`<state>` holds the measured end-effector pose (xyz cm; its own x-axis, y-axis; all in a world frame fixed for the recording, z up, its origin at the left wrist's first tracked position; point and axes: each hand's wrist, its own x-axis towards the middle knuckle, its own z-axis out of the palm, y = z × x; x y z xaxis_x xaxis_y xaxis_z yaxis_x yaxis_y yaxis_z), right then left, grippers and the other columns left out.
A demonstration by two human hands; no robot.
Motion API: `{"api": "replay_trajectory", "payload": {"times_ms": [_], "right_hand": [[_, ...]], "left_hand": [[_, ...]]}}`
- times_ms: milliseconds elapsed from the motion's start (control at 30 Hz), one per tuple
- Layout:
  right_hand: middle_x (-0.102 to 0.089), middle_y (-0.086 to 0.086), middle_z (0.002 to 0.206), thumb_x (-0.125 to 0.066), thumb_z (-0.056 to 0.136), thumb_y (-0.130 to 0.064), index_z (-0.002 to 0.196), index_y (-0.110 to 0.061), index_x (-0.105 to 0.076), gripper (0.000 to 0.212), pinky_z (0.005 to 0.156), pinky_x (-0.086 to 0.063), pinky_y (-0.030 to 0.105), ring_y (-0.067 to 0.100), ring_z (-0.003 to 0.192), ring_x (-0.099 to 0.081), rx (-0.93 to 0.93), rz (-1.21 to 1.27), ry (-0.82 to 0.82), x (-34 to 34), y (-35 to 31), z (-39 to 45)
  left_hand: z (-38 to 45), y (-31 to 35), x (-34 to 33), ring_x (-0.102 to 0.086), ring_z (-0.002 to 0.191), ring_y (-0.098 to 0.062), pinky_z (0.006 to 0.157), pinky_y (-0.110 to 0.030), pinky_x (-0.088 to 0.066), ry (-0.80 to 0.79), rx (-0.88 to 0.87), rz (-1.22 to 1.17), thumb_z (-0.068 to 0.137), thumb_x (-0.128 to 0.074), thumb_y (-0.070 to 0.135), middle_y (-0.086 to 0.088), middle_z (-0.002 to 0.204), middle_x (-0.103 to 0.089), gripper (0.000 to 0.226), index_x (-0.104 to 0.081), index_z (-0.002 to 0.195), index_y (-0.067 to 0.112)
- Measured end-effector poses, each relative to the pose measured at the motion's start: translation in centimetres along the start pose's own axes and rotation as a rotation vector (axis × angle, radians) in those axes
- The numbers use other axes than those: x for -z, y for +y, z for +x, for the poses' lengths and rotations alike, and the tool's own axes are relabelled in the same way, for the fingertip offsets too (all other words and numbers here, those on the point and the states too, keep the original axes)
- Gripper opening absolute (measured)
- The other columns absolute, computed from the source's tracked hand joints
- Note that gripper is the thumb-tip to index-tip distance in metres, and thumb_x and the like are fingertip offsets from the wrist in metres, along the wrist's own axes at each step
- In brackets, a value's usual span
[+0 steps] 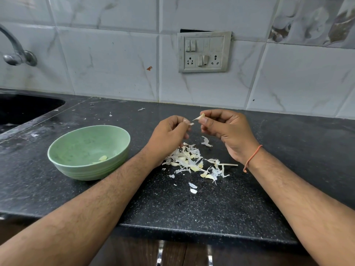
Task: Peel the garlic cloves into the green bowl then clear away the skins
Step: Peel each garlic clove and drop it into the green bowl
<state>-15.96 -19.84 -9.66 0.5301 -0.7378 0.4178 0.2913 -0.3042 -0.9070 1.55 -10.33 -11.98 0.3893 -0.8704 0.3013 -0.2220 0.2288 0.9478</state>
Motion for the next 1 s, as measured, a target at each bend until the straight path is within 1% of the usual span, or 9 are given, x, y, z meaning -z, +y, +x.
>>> {"api": "replay_trajectory", "payload": {"times_ms": [100,367,533,600,700,767,833,933,1000], "right_hand": [[-0.078,0.017,0.095,-0.08,0.089,-0.001,0.109,-0.001,-0.078,0.021,0.084,-0.065,0.037,0.024,0.084,-0.072,0.021,-0.048,-0.029,0.0,0.1,0.0],[-0.081,0.012,0.098,-0.084,0.088,-0.012,0.108,-0.006,-0.08,0.022,0.081,-0.065,0.036,0.02,0.086,-0.074,0.057,-0.199,-0.045,-0.2,0.1,-0.2],[-0.08,0.011,0.089,-0.082,0.093,-0.024,0.1,-0.01,-0.083,0.016,0.074,-0.065,0.04,0.026,0.077,-0.073,0.034,-0.304,-0.007,-0.5,0.4,-0.2],[-0.08,0.01,0.087,-0.08,0.095,-0.022,0.099,-0.009,-0.083,0.014,0.075,-0.066,0.04,0.026,0.077,-0.073,0.03,-0.319,-0.005,-0.5,0.5,-0.2],[-0.08,0.009,0.085,-0.079,0.096,-0.02,0.097,-0.011,-0.083,0.01,0.074,-0.066,0.039,0.026,0.076,-0.074,0.024,-0.34,0.0,-0.5,0.6,-0.2],[-0.08,0.009,0.083,-0.079,0.096,-0.019,0.095,-0.012,-0.083,0.008,0.073,-0.065,0.038,0.025,0.075,-0.074,0.013,-0.344,0.01,-0.7,0.7,-0.3],[-0.08,0.009,0.081,-0.079,0.096,-0.02,0.094,-0.014,-0.084,0.008,0.073,-0.065,0.038,0.025,0.073,-0.074,0.005,-0.348,0.018,-0.8,0.8,-0.3],[-0.079,0.01,0.08,-0.079,0.096,-0.026,0.092,-0.014,-0.085,0.014,0.073,-0.066,0.04,0.026,0.072,-0.073,0.012,-0.358,0.023,-0.9,0.7,-0.3],[-0.079,0.012,0.08,-0.079,0.097,-0.024,0.093,-0.01,-0.085,0.015,0.074,-0.066,0.042,0.026,0.073,-0.074,-0.002,-0.342,0.026,-0.9,0.7,-0.4]], "left_hand": [[-0.1,0.5,-0.1,-0.067,0.083,-0.015,0.068,-0.032,-0.054,-0.032,-0.012,-0.114,0.107,-0.061,0.022,-0.001,0.098,-0.077,0.019,-0.077,0.112,0.013],[0.1,0.0,0.4,-0.065,0.074,-0.013,0.067,-0.029,-0.06,0.019,-0.158,-0.02,0.099,-0.075,0.024,-0.005,0.089,-0.08,0.014,-0.081,0.104,0.013],[0.3,-0.5,0.7,-0.066,0.072,-0.024,0.073,-0.059,-0.063,0.057,-0.209,0.105,0.097,-0.079,0.035,-0.008,0.085,-0.079,0.011,-0.083,0.098,0.024],[0.3,-0.5,0.7,-0.068,0.07,-0.033,0.072,-0.061,-0.061,0.065,-0.216,0.138,0.095,-0.079,0.037,-0.009,0.083,-0.079,0.011,-0.084,0.095,0.027],[0.2,-0.2,0.7,-0.067,0.066,-0.023,0.068,-0.043,-0.063,0.083,-0.225,0.194,0.096,-0.08,0.033,-0.001,0.079,-0.079,0.008,-0.084,0.096,0.026],[0.1,-0.3,0.7,-0.061,0.061,-0.003,0.06,-0.025,-0.054,0.1,-0.251,0.245,0.096,-0.08,0.031,0.009,0.072,-0.076,0.008,-0.084,0.096,0.024],[-0.1,-0.3,0.5,-0.056,0.055,0.004,0.055,-0.013,-0.043,0.115,-0.261,0.286,0.096,-0.08,0.029,0.019,0.063,-0.069,0.008,-0.085,0.095,0.022],[-0.2,-0.2,0.4,-0.056,0.054,0.005,0.055,-0.009,-0.041,0.109,-0.269,0.301,0.096,-0.08,0.029,0.023,0.061,-0.066,0.008,-0.085,0.095,0.022],[-0.2,-0.2,0.5,-0.055,0.055,0.002,0.055,-0.017,-0.045,0.09,-0.258,0.276,0.096,-0.08,0.03,0.015,0.064,-0.07,0.008,-0.084,0.096,0.023]]}}
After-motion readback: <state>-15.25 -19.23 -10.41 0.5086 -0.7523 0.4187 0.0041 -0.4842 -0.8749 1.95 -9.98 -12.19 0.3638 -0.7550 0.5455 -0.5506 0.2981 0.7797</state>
